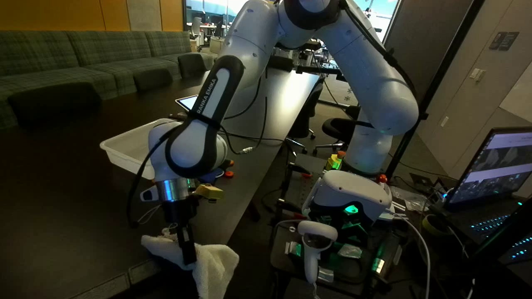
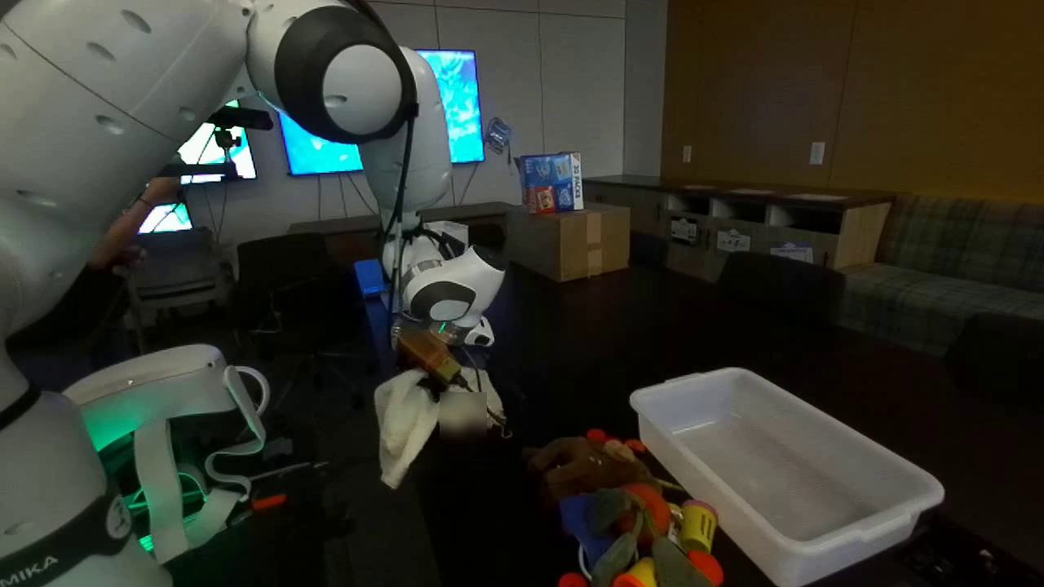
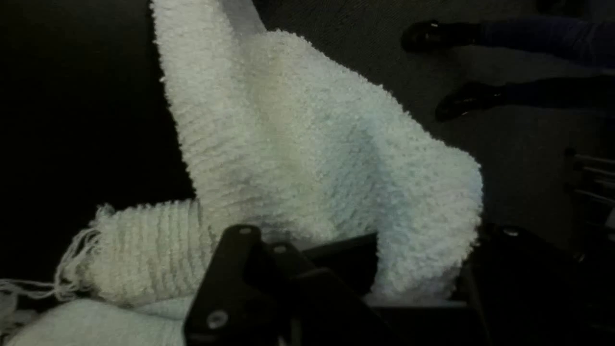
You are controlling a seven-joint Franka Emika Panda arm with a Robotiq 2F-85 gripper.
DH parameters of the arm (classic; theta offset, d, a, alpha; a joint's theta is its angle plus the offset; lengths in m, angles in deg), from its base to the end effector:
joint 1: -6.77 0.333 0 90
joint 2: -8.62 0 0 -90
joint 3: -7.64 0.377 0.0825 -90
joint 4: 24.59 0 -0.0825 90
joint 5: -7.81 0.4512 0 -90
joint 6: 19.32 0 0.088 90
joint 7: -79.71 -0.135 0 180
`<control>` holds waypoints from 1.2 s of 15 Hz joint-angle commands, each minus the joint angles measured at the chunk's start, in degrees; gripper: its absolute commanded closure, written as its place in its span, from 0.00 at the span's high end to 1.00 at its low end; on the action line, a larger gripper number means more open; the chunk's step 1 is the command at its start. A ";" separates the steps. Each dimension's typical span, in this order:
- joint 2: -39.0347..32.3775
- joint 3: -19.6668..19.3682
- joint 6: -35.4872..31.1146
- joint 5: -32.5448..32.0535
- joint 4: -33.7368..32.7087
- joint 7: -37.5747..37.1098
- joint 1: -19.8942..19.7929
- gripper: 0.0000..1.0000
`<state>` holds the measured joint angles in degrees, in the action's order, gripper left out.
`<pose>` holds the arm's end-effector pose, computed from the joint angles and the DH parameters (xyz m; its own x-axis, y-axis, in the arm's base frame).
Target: Use the towel sweep the things on the table to the left and then put the towel in the white bin
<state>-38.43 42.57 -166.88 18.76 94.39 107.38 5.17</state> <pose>0.4914 0.3635 0.0424 0.7100 0.7038 -0.0237 0.5822 -0.6056 -0.5425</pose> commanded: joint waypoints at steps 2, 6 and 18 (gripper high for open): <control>5.89 7.62 7.98 2.41 4.12 9.76 -10.97 0.02; 13.95 9.85 19.08 7.87 9.47 21.15 -21.88 0.02; 44.49 -12.77 26.52 23.91 23.45 28.84 -31.95 0.01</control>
<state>-1.69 41.05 -141.01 40.09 115.62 136.64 -33.14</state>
